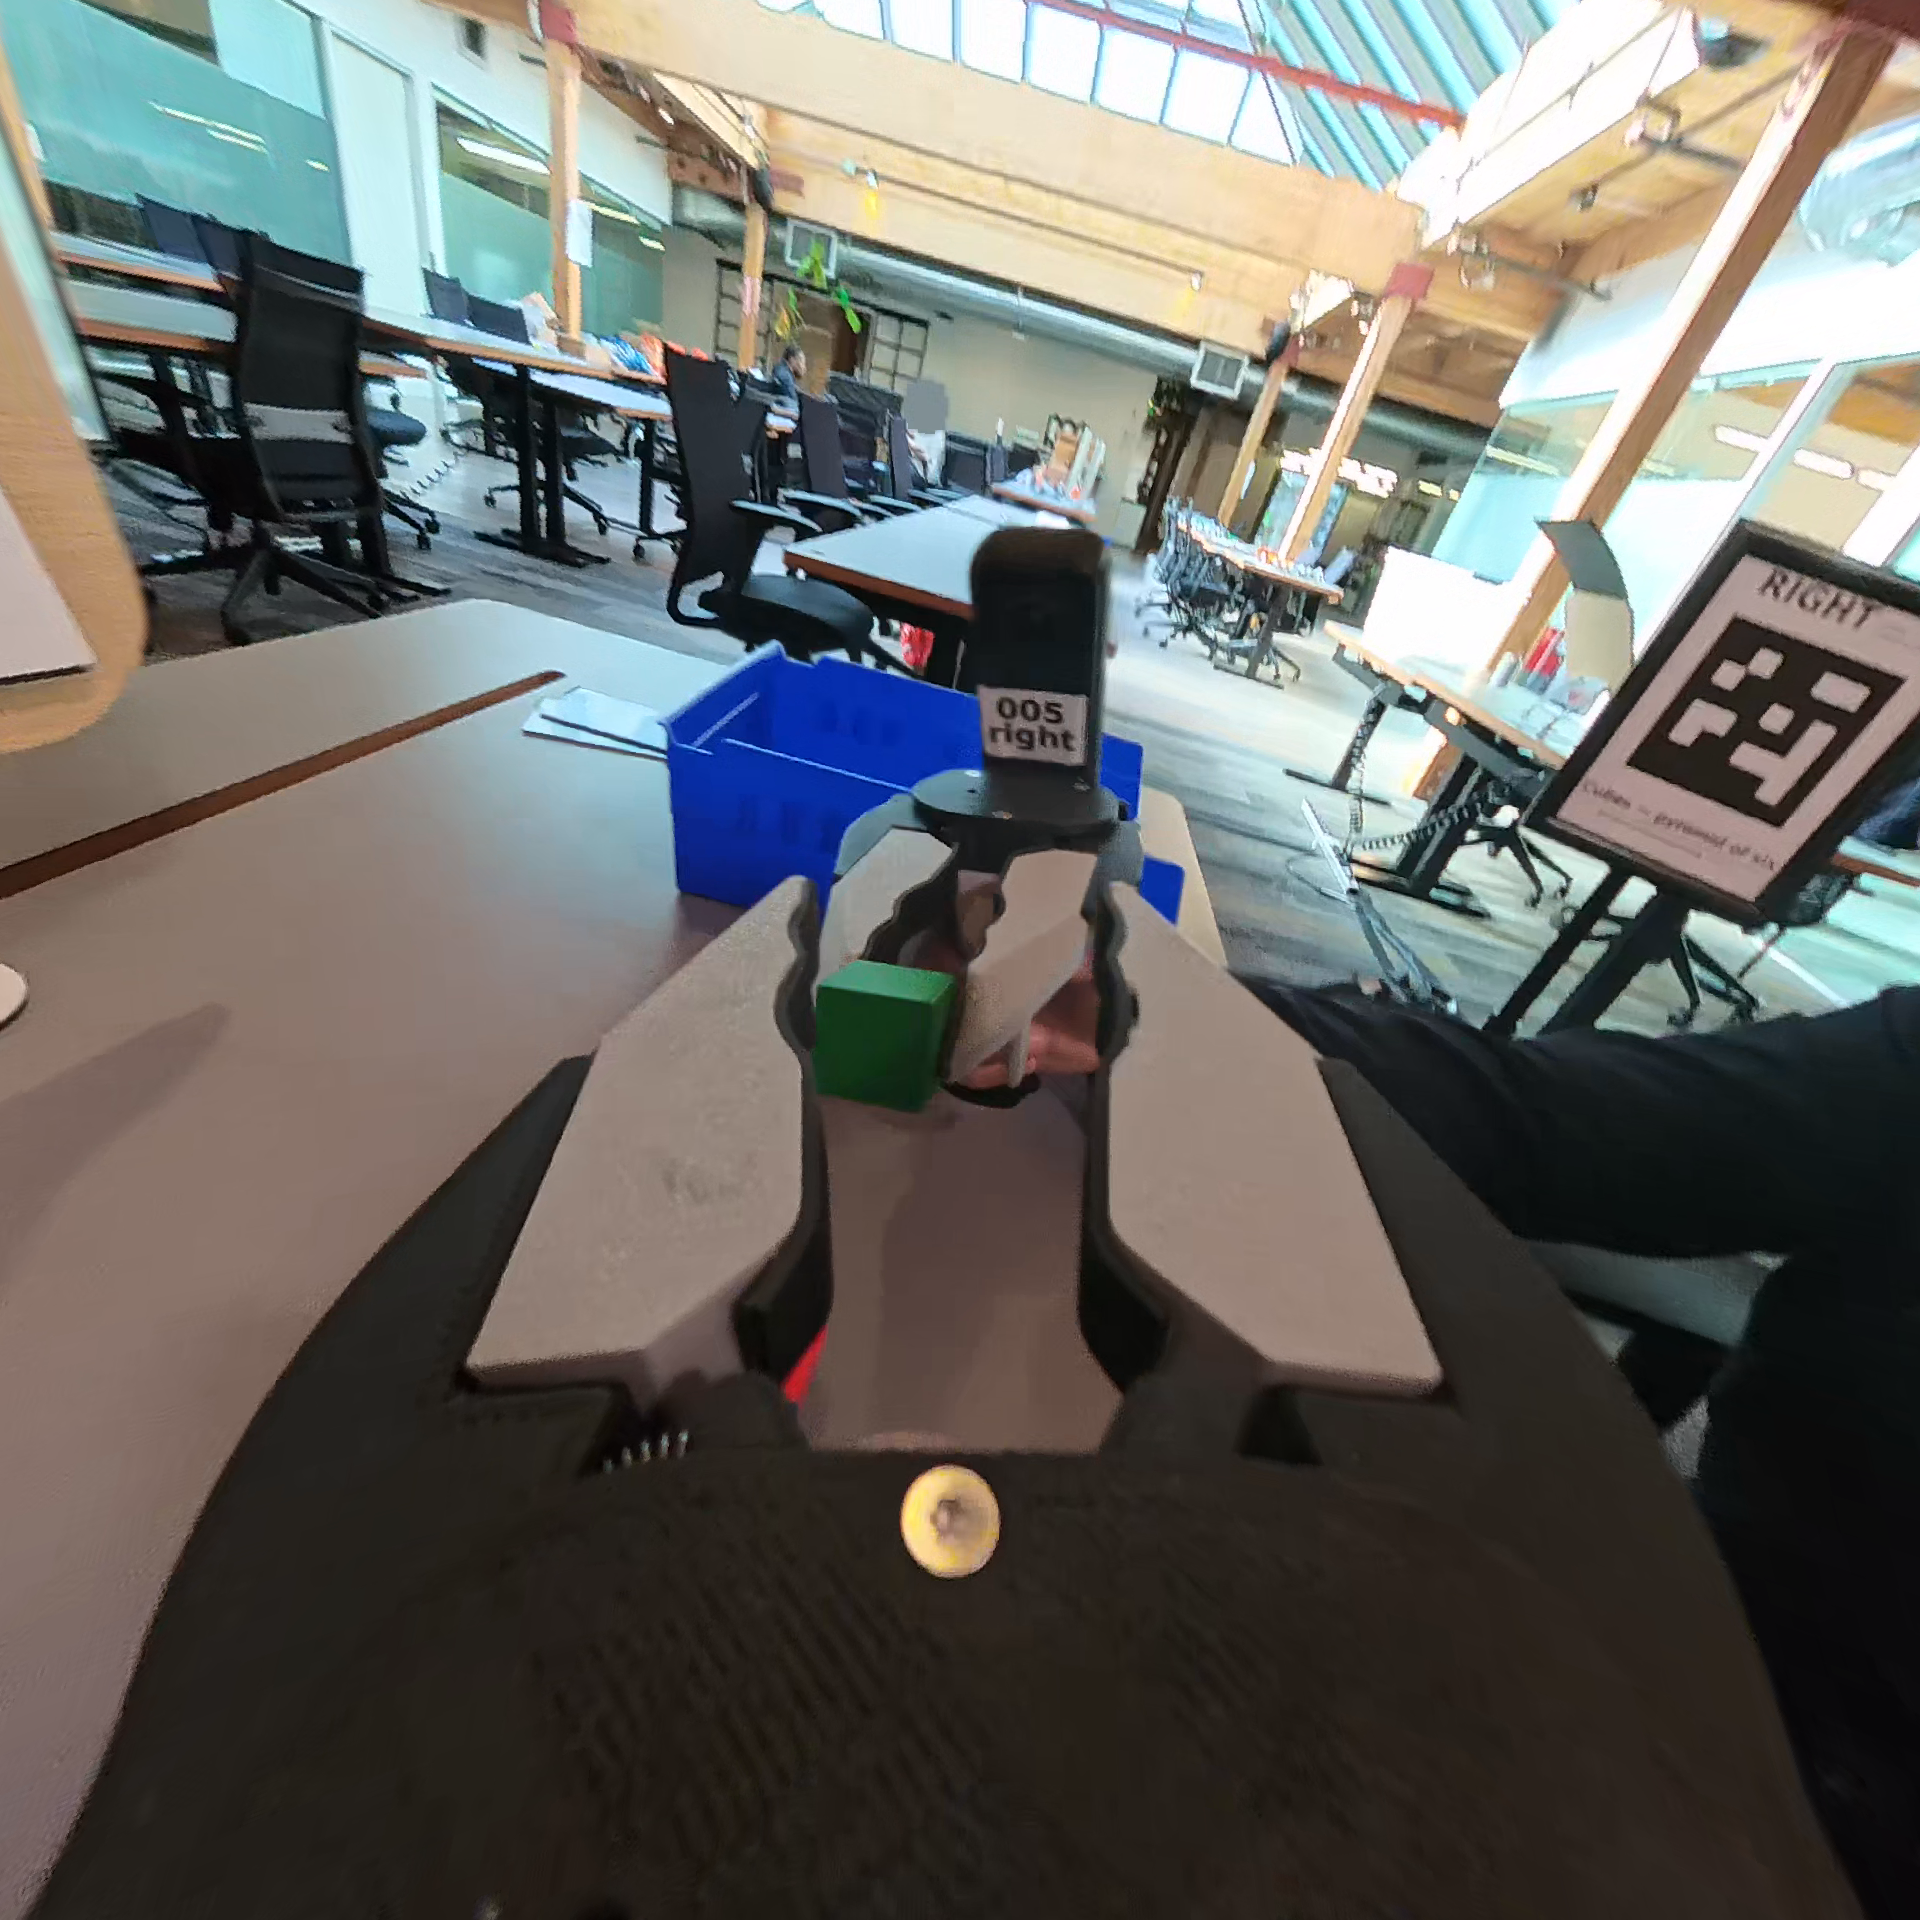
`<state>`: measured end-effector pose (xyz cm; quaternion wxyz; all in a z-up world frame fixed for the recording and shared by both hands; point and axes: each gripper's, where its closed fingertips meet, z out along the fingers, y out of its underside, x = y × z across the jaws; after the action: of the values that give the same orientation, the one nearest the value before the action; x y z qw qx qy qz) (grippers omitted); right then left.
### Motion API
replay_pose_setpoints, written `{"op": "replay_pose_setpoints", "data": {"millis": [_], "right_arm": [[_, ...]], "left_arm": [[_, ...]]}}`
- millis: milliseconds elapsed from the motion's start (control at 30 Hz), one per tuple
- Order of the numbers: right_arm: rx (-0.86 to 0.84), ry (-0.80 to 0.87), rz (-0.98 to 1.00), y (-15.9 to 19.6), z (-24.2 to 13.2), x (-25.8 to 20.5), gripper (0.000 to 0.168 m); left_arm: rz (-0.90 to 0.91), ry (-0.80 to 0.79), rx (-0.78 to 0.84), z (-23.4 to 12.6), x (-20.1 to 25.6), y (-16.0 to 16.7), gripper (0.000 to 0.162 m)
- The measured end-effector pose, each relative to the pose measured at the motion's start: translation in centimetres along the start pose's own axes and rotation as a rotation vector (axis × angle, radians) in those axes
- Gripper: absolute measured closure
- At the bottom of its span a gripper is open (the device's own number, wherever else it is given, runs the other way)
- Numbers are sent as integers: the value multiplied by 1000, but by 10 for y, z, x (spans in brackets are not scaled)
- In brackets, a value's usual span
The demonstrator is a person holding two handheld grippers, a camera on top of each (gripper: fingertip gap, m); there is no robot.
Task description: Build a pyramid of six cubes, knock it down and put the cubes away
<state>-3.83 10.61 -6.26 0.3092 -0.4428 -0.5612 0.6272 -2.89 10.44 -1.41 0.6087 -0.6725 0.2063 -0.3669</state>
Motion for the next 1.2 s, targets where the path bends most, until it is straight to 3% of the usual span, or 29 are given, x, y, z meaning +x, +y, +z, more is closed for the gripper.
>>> {"op": "replay_pose_setpoints", "data": {"millis": [133,333,500,633,800,1200], "right_arm": [[-152,115,-81,22,-8,21,144],[-340,120,-91,60,-15,31,144],[-446,97,-92,82,-20,30,144],[-515,86,-113,94,-20,27,144],[-575,93,-121,106,-20,29,144],[-690,147,-145,127,-24,39,144]], "left_arm": [[-68,-88,11,-5,-32,14,111],[-147,-176,-14,-9,-72,55,116],[-75,-231,-108,-5,-75,75,118],[67,-376,-145,-10,-83,74,117],[-41,-407,-146,-17,-93,82,111],[-70,-441,-124,-25,-101,81,114]]}}
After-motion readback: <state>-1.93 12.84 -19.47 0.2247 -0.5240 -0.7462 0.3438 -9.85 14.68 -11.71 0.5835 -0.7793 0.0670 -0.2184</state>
